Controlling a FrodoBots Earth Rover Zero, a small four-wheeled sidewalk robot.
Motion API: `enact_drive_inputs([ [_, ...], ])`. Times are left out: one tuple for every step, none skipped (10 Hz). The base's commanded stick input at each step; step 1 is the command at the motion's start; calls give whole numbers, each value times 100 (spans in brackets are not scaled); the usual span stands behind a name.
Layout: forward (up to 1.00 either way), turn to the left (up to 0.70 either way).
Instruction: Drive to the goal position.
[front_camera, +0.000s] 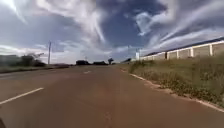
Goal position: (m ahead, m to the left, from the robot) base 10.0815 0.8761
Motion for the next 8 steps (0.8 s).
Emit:
enact_drive_inputs([
  [85,-17],
  [85,-21],
  [85,-24],
  [85,-28],
  [85,-32],
  [85,-30],
  [85,-22],
  [85,-14],
])
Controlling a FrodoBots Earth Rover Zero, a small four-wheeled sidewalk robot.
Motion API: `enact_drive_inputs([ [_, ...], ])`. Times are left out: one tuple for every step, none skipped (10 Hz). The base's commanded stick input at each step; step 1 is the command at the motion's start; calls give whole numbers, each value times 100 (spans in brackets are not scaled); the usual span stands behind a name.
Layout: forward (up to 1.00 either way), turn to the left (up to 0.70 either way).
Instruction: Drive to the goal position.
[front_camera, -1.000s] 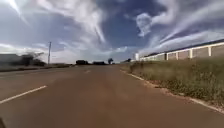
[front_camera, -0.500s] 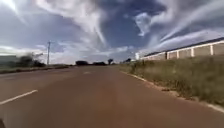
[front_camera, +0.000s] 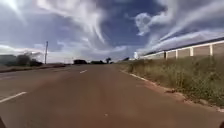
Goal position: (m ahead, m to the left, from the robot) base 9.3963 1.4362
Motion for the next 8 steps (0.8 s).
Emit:
enact_drive_inputs([
  [85,-6],
  [85,0],
  [85,0],
  [85,0],
  [85,0],
  [85,0],
  [85,0],
  [85,0],
])
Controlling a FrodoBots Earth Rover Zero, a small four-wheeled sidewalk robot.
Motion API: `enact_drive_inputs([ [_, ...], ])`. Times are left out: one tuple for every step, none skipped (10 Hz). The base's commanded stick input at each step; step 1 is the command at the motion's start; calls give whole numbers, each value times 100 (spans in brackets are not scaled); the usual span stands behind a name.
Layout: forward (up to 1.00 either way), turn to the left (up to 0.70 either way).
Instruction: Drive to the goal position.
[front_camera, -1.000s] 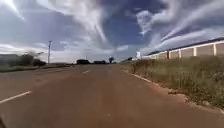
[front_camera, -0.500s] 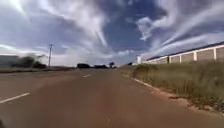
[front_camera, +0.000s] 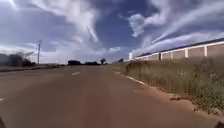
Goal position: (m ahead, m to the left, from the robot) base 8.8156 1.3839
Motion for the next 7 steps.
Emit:
enact_drive_inputs([
  [85,0],
  [85,0],
  [85,0],
  [85,0],
  [85,0],
  [85,0],
  [85,0],
])
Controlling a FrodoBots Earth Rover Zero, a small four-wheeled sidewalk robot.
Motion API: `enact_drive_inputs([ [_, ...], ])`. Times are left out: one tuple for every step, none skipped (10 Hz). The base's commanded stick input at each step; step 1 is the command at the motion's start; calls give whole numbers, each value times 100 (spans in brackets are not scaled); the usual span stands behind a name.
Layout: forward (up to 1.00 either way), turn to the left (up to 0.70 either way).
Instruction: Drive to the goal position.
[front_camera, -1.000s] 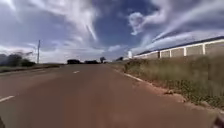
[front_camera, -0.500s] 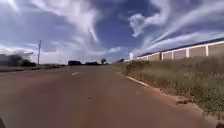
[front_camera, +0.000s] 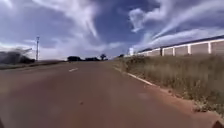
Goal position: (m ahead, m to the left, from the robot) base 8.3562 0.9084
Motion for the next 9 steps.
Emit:
enact_drive_inputs([
  [85,0],
  [85,0],
  [85,0],
  [85,0],
  [85,0],
  [85,0],
  [85,0],
  [85,0],
  [85,0],
])
